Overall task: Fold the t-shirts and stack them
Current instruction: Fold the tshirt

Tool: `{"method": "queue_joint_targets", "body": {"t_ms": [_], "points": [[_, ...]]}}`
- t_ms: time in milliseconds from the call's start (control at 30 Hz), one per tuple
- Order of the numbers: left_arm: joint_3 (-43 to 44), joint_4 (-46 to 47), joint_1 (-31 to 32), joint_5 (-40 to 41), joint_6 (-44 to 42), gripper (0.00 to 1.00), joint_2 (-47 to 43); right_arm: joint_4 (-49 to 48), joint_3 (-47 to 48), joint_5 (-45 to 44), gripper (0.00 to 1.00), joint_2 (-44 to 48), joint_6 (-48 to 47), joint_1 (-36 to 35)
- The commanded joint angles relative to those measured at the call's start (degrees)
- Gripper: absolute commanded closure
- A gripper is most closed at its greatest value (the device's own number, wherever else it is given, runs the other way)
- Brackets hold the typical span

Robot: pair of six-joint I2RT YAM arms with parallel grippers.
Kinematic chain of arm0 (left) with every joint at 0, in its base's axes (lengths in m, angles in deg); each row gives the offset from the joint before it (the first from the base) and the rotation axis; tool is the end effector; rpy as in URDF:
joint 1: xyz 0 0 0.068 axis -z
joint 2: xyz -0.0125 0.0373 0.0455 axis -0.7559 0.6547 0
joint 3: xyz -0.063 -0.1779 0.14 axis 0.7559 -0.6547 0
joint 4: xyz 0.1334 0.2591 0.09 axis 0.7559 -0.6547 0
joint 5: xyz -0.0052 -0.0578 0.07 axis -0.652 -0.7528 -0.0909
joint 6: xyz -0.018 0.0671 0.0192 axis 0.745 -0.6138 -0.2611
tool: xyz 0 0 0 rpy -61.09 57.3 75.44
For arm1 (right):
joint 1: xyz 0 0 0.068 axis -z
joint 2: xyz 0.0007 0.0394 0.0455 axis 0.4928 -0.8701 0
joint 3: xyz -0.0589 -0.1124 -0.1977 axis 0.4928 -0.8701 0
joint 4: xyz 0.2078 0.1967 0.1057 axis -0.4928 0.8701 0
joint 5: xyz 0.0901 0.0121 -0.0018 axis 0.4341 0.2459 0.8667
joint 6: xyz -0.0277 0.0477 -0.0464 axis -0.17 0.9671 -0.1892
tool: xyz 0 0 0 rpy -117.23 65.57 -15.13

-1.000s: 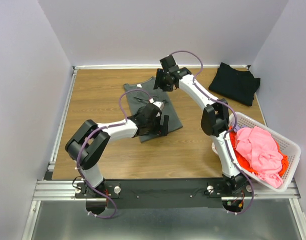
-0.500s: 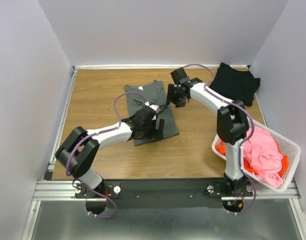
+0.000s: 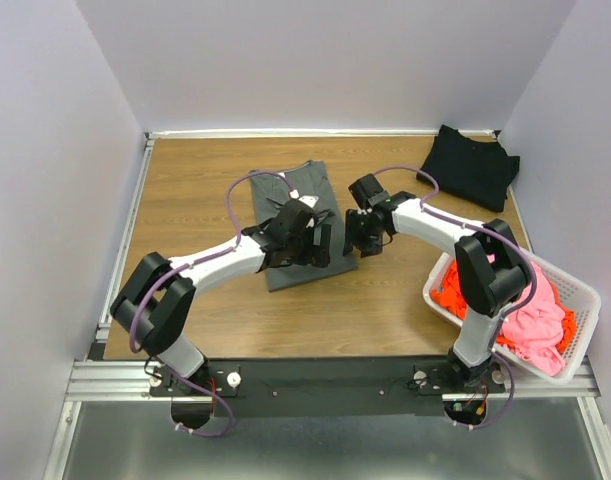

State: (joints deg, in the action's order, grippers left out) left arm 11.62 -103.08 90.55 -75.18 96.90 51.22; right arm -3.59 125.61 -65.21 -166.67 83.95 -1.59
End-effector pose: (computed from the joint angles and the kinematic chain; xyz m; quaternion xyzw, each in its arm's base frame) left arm 0.2883 -0.2552 0.1286 0.0874 0.9278 -0.2164 0.2911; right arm 0.3483 0.2133 0.1044 0.0196 0.9802 0.1234 0.1537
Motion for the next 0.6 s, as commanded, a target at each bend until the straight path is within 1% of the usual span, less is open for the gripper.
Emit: {"method": "queue_joint_targets", "body": {"t_ms": [0,267,467,567], "points": [[0.73,-1.27,-0.58,1.53,-0.86,0.02,2.61,-2.83,-2.65,-0.13,0.43,0.95,1.42,-0.18],[0.11,0.31,-2.07,1.44,-1.21,0.02,4.64,-4.33,-5.91,-0.83,0.45,0.51,1.25,-0.09],[0.11,1.10,-2.95,1.26,-0.86,0.02,5.25,-5.21,-8.10,1.54,0.50,0.60,1.33,-0.35],[0.02,2.06,-3.04,1.17,-0.33,0.02,5.52,-5.38,-9.42,1.98,0.55,1.21,1.68,-0.61]]}}
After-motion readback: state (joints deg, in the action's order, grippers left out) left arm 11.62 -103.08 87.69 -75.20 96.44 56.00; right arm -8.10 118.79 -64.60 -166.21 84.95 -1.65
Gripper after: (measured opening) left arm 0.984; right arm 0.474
